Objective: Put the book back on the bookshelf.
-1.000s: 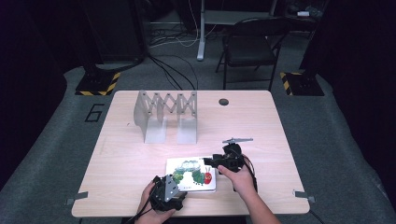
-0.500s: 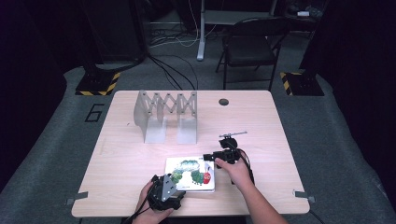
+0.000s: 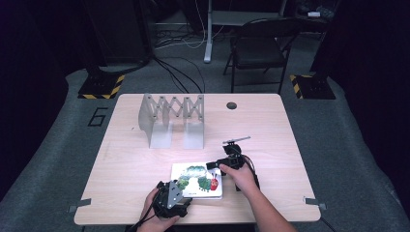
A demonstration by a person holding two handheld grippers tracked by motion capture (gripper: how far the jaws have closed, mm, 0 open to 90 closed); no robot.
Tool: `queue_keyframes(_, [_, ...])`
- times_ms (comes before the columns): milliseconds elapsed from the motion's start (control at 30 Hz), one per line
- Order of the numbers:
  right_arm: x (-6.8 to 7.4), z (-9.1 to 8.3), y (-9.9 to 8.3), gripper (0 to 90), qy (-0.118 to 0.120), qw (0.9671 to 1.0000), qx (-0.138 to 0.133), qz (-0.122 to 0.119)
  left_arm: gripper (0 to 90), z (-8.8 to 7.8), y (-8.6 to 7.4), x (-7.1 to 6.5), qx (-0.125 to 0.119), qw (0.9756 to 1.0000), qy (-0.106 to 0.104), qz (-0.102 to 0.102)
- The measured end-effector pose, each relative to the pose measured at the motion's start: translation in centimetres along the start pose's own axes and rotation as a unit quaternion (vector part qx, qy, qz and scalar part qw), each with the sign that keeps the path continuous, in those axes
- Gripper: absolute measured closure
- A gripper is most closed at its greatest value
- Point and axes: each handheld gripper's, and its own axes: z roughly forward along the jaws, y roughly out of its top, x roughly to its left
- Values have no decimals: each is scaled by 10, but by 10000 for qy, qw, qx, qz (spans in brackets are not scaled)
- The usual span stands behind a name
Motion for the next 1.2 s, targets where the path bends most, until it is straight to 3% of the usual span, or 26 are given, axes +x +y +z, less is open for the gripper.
queue_keyframes(167, [1, -1, -1, 431, 7, 10000, -23, -56, 177, 0, 0, 0, 0, 10000, 0, -4])
queue_keyframes(500, [-5, 0, 0, 461, 162, 9997, 6, 155, 176, 0, 0, 0, -2, 10000, -4, 9])
queue_keyframes(733, [-4, 1, 0, 463, 190, 9997, 44, 133, 203, -3, 4, -2, 209, 9997, 90, 118])
queue_keyframes(767, [-4, 1, 0, 463, 188, 9997, 40, 117, 209, -4, 4, -2, 231, 9996, 23, 142])
queue_keyframes(933, [-4, 1, 0, 460, 184, 9997, 37, 133, 219, -10, 5, 0, 230, 9995, -225, -42])
queue_keyframes(1100, [-4, 1, 0, 452, 189, 9998, 30, 115, 219, -16, 8, 5, 183, 9992, -266, -255])
queue_keyframes(1200, [-4, 2, 0, 450, 174, 9998, -13, 127, 221, -20, 11, 16, 132, 9979, -387, -495])
